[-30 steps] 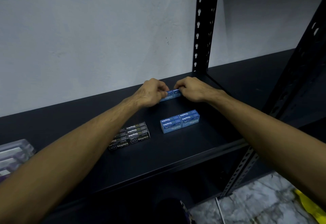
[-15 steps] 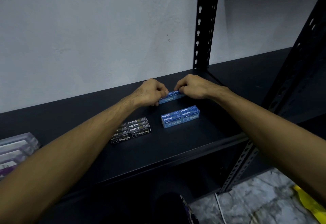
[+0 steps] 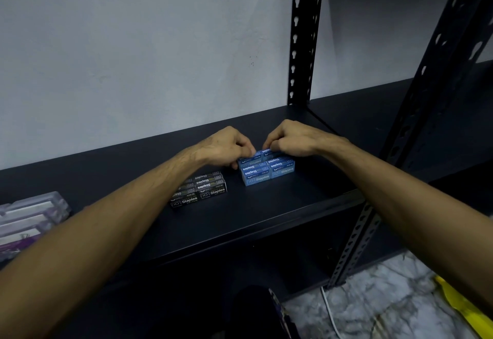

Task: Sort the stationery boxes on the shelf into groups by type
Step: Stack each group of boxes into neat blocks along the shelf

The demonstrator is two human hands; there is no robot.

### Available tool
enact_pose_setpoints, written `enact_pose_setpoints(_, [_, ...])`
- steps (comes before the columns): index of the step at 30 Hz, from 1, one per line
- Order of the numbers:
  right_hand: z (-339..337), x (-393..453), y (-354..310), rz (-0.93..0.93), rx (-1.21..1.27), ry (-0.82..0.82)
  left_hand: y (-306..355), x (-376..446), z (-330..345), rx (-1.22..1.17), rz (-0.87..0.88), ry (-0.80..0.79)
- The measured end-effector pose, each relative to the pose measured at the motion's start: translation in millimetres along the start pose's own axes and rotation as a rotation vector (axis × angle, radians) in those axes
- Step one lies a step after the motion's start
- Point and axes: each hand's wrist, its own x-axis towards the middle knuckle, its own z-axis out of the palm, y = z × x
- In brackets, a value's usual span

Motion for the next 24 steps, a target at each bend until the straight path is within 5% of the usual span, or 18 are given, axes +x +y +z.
enact_pose_setpoints(24, [2.7, -21.1, -6.3, -0.004, -0.026, -0.042, 8.4, -19.4, 6.2, -0.013, 0.013, -0.018])
